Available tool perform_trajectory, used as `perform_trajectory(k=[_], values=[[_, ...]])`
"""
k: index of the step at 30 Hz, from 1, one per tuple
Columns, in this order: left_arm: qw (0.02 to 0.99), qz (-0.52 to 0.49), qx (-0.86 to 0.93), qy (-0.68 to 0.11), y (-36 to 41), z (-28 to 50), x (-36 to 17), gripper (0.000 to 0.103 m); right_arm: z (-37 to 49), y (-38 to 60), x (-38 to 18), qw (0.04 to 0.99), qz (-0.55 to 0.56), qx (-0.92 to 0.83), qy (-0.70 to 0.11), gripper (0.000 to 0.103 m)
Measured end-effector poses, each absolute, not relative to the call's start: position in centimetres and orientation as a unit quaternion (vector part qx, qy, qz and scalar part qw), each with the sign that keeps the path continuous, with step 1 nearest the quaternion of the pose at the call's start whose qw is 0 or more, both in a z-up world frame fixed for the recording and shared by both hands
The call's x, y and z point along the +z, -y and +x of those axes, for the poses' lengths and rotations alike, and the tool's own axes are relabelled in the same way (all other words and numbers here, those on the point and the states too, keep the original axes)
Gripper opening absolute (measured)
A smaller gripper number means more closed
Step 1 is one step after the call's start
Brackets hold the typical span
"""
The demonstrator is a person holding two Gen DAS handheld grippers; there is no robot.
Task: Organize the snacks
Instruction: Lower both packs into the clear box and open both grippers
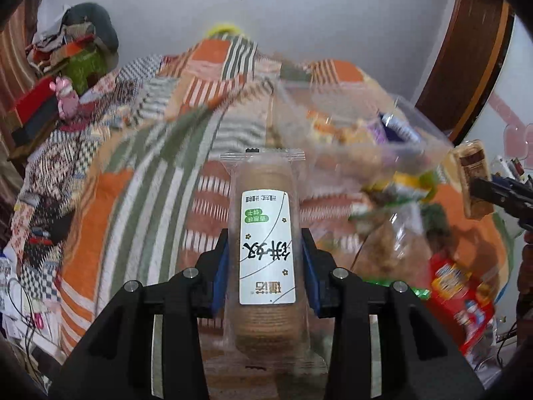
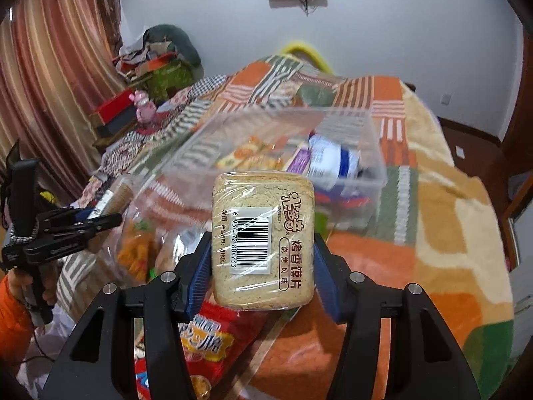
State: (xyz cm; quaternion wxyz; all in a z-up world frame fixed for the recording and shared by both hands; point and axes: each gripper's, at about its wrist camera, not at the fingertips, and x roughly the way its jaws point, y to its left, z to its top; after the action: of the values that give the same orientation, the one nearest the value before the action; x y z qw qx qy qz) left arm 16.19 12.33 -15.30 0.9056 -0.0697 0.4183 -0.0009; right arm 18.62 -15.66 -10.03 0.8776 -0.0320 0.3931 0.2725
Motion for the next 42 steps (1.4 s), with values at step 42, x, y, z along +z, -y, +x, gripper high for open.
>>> perform_trajectory(k=[42], values=[[0.913, -0.051, -0.065, -0.400, -5.8, 32.1, -13.6, 0.039, 29.0, 10.6, -12.1, 0.869, -0.066, 0.266, -0.411, 0.052]])
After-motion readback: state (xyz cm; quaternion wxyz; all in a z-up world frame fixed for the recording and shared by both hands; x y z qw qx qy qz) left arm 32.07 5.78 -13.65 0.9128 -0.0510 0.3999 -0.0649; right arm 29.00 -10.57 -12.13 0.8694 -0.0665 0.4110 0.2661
